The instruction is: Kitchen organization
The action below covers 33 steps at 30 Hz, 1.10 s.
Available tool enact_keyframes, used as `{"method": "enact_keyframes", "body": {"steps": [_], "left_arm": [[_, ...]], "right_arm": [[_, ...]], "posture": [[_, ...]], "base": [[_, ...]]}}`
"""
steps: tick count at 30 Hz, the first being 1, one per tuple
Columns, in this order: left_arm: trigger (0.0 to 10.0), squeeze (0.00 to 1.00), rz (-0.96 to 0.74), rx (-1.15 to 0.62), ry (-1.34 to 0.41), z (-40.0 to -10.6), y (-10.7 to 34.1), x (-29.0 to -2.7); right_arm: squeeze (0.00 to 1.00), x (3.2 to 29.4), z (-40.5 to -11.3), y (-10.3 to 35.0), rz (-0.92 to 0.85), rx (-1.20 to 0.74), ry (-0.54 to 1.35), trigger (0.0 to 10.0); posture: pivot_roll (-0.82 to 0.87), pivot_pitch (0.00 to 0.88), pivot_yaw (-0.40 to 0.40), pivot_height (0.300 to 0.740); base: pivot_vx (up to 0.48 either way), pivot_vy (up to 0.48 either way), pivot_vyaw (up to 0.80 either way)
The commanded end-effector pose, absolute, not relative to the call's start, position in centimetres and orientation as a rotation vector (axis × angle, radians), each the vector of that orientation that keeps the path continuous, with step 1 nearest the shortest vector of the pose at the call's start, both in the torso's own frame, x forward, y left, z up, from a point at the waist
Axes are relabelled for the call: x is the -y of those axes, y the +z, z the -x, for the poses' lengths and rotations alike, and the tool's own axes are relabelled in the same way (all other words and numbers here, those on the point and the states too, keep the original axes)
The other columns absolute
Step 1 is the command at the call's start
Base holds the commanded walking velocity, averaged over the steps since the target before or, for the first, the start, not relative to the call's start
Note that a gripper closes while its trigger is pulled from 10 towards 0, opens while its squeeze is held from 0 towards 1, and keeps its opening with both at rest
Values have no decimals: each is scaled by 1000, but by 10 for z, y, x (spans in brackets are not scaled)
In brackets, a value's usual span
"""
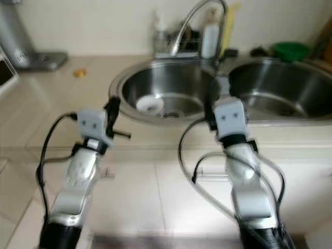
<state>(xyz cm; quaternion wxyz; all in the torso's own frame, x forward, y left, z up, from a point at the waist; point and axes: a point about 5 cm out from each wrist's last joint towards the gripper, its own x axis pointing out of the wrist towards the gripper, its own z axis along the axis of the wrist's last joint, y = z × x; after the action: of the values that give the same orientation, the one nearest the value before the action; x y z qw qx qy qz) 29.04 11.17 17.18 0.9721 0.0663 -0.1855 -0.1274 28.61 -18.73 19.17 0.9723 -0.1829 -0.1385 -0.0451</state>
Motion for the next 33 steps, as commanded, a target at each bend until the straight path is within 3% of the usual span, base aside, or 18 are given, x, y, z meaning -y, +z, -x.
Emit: {"method": "enact_keyframes", "body": {"steps": [1,33], "left_arm": [[10000,0,-147,396,-241,-291,176,-117],[10000,0,-175,400,-264,-289,172,-114]], "right_arm": [[0,184,-285,197,374,300,-93,10000],[0,190,-260,187,458,258,-135,10000]], "posture": [[39,0,12,740],[8,0,20,740]], "base": [[0,0,-800],[0,0,-795]]}}
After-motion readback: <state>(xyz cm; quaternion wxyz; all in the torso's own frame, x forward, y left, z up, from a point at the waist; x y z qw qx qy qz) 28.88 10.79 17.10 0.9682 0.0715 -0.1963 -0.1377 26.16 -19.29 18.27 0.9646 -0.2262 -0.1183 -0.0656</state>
